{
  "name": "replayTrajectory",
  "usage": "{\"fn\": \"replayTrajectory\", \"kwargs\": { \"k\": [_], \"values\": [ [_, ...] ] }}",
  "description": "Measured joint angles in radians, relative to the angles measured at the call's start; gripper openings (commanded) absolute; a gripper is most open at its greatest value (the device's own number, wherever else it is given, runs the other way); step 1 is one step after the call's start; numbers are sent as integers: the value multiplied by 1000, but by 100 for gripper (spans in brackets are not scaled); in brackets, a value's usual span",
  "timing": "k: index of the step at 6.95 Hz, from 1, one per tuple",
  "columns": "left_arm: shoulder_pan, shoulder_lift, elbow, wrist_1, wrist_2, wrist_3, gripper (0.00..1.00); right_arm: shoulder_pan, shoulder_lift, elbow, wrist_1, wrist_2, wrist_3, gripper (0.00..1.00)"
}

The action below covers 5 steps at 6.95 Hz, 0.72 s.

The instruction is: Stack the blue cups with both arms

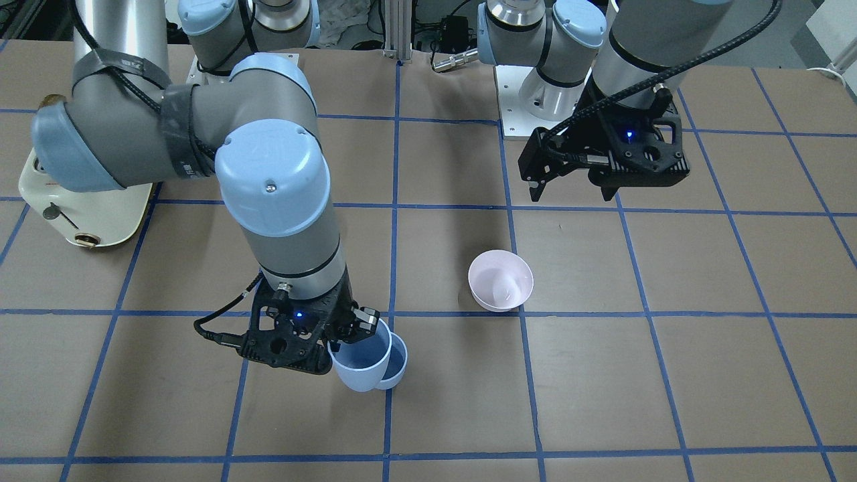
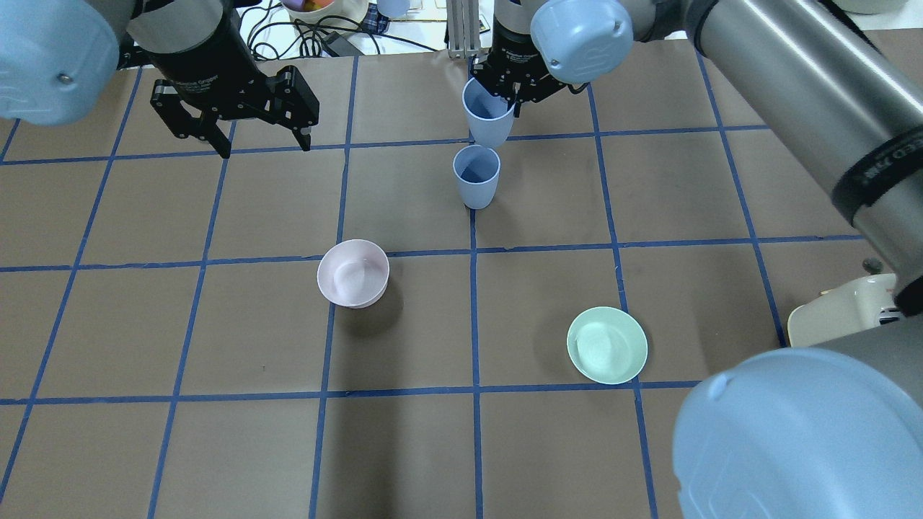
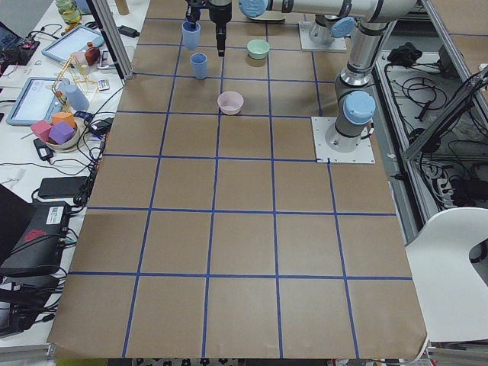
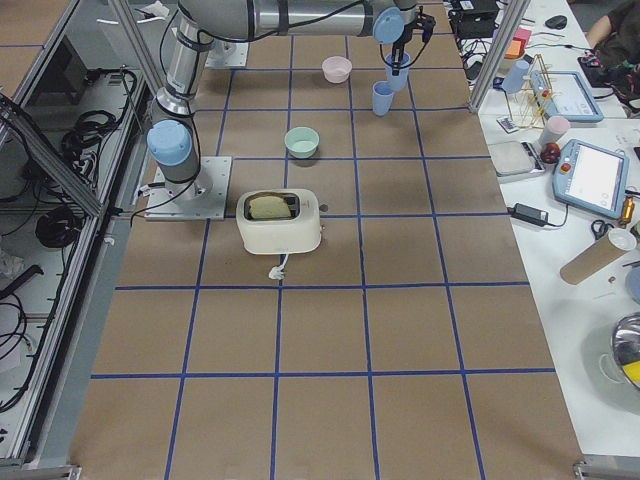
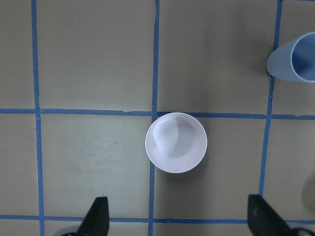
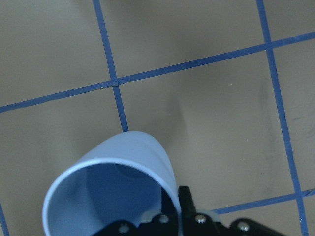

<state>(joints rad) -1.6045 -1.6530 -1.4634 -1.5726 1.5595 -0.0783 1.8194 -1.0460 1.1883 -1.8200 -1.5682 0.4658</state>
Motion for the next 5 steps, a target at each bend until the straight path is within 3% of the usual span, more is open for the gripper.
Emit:
{"fn": "replayTrajectory", "kwargs": {
  "k": [5],
  "values": [
    [2,2,0,-5,-1,3,100,17,41,-10,4,-11,12,0]
  ]
}}
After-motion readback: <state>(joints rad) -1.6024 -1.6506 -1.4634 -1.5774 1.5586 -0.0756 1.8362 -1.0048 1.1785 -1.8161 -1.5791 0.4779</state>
